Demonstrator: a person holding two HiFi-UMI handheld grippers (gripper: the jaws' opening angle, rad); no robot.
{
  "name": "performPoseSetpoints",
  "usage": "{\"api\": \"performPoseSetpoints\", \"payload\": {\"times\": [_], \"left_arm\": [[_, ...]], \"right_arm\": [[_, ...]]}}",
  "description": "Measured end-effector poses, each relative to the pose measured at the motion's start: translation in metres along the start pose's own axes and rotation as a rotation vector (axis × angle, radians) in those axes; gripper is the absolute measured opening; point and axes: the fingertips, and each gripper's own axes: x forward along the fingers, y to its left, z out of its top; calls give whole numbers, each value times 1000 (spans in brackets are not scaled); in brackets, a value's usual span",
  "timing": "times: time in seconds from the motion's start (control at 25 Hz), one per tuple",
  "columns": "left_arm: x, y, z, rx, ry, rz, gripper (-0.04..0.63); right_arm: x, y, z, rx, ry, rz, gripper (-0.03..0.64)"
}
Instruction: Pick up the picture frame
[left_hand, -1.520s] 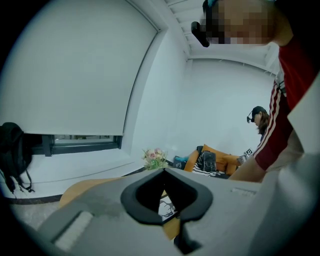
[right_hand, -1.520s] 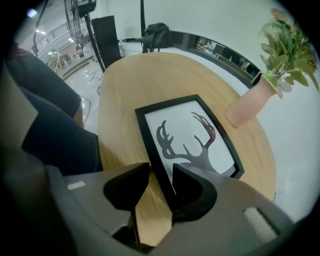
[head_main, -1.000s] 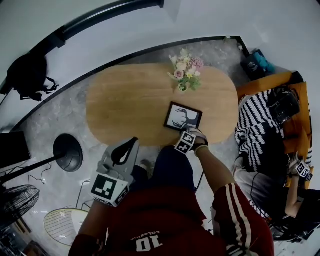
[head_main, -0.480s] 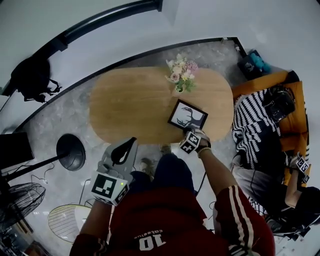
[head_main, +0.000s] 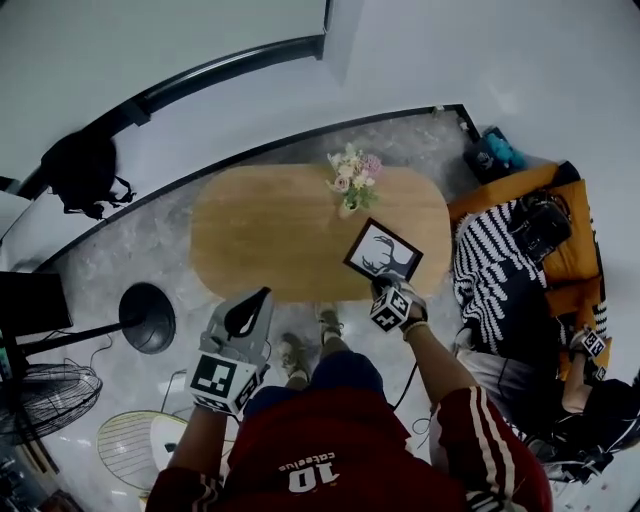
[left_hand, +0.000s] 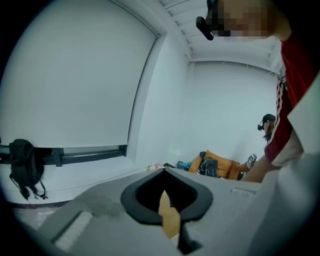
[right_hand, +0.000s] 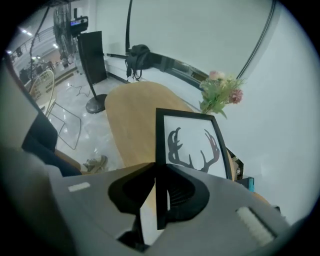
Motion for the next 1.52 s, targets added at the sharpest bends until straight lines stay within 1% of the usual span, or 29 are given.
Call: {"api": "performPoseSetpoints", "payload": {"times": [0.12, 0.24, 0.32, 0.52, 0.8, 1.12, 1.28, 1.4, 1.52], "left_arm": [[-10, -3, 2, -1, -47, 13, -2], [-22, -3, 15, 9, -88, 23, -2], [-36, -11, 19, 14, -93, 14, -2], [-64, -21, 39, 25, -139, 4, -2], [-97, -25, 64, 42, -231, -13, -2], [-120, -36, 83, 73, -324, -50, -2], [-137, -42, 90, 123, -356, -75, -2], [-147, -38, 106, 143, -381, -50, -2], [-148, -42, 137, 137, -417, -1, -2]], "right_arm": [[-29, -8, 13, 31, -71, -28, 72], [-62, -15, 30, 84, -137, -62, 72], [-88, -10, 38, 123, -181, -70, 72], [-163, -10, 80, 188, -346, -110, 71], [-269, 5, 140, 259, -585, -180, 71], [-379, 46, 190, 289, -831, -203, 71], [-418, 59, 209, 304, -936, -215, 71], [-442, 56, 222, 317, -1010, -218, 71], [-469, 32, 226, 352, -1079, -218, 71]]}}
